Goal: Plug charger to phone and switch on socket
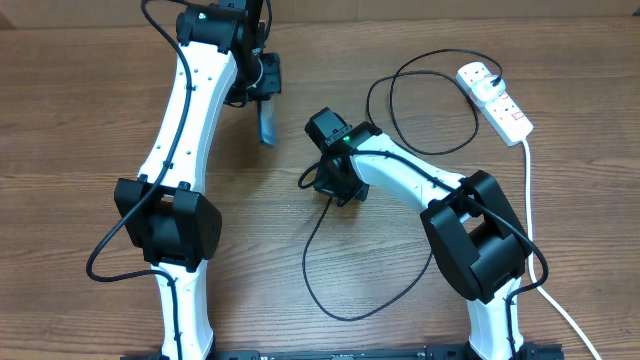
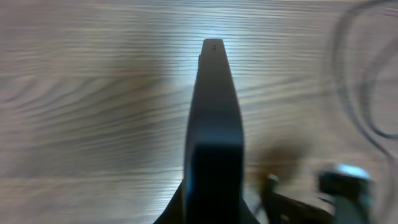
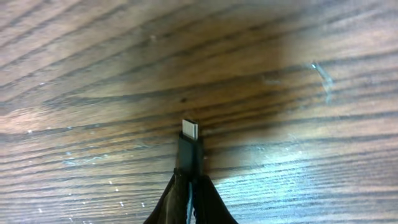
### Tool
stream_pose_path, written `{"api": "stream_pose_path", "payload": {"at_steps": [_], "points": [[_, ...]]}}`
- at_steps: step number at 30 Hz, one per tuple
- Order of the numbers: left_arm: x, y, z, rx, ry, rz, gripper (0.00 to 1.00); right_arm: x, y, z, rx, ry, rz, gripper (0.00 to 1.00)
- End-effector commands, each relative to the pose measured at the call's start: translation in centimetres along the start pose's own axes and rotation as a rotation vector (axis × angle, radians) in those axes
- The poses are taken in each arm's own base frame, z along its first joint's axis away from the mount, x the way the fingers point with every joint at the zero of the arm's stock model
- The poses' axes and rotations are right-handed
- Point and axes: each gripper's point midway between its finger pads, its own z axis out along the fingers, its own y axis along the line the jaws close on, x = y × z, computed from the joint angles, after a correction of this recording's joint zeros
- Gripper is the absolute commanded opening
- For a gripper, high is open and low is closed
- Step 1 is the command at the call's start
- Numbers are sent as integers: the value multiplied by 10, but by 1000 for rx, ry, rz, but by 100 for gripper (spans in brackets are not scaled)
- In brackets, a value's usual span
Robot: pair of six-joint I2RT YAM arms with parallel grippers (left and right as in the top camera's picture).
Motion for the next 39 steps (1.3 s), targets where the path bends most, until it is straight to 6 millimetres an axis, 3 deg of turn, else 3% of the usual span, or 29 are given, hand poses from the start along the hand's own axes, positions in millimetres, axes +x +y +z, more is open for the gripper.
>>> {"api": "stream_pose_path", "payload": {"at_steps": [1, 5, 9, 15, 18, 21, 23, 27, 30, 34, 37, 39], "points": [[5, -44, -16, 262, 20, 85, 4, -15, 22, -27, -81, -51, -89, 4], [4, -59, -27, 424, 37, 68, 4, -25, 36, -80, -208, -102, -116, 4], [-3, -77, -56, 713, 30, 82, 4, -21, 46, -139, -373, -122, -220, 4], [-14, -77, -123, 1148, -9, 99, 4, 5, 57, -218, -628, -123, -391, 4], [-18, -69, -145, 1273, -31, 100, 4, 23, 60, -252, -747, -117, -484, 4], [-19, -64, -159, 1344, -38, 97, 4, 44, 67, -273, -864, -77, -585, 4], [-17, -66, -170, 1413, -32, 105, 4, 55, 71, -280, -927, -45, -639, 4], [-17, -67, -170, 1412, -19, 92, 4, 55, 71, -280, -929, -46, -646, 4], [-20, -65, -167, 1392, -59, 131, 4, 29, 58, -264, -792, -110, -520, 4], [-30, -53, -141, 1222, -99, 116, 4, -8, 27, -240, -555, -203, -245, 6], [-37, -30, -102, 963, -95, 31, 4, -29, 4, -228, -411, -273, -83, 23], [-36, -9, -75, 766, -81, -14, 4, -37, -3, -220, -352, -301, -57, 58]]}}
